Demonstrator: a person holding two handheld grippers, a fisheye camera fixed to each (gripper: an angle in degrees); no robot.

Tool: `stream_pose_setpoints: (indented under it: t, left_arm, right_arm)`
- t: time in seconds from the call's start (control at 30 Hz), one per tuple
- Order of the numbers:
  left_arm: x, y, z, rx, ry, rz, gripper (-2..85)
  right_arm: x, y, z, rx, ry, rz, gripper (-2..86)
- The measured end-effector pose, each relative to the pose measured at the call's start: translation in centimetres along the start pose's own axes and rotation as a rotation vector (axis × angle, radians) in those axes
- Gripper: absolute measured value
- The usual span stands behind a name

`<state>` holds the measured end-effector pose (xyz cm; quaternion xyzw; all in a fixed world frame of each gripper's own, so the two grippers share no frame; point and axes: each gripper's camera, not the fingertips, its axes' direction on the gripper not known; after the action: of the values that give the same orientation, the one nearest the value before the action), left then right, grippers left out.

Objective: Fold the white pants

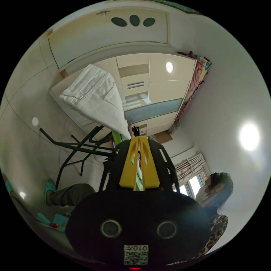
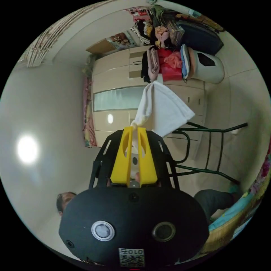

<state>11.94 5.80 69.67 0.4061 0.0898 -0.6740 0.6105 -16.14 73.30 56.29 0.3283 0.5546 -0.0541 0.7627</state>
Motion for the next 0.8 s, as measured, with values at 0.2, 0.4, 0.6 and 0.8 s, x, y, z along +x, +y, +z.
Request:
stream_pose_setpoints:
  t: [0.2, 0.4, 0.6, 0.8]
  left_arm:
    - [1.0, 0.8, 0.2, -0.007, -0.007, 0.021, -0.2]
    - [0.4, 1.6, -0.3, -0.003, -0.005, -0.01, -0.1]
    - [0.9, 2.1, -0.6, -0.008, 0.002, -0.001, -0.1]
    - [1.1, 2.7, -1.1, -0.004, 0.004, -0.013, -0.1]
  right_arm:
    - [-3.0, 1.3, 1.3, 0.079, 0.455, -0.039, 6.0]
    - [-1.9, 1.7, 3.7, -0.006, 0.231, -0.097, 8.4]
    - [-2.1, 1.9, 6.5, -0.014, 0.432, -0.143, 9.2]
    - [-0.4, 2.2, 10.8, -0.118, 0.358, -0.177, 7.6]
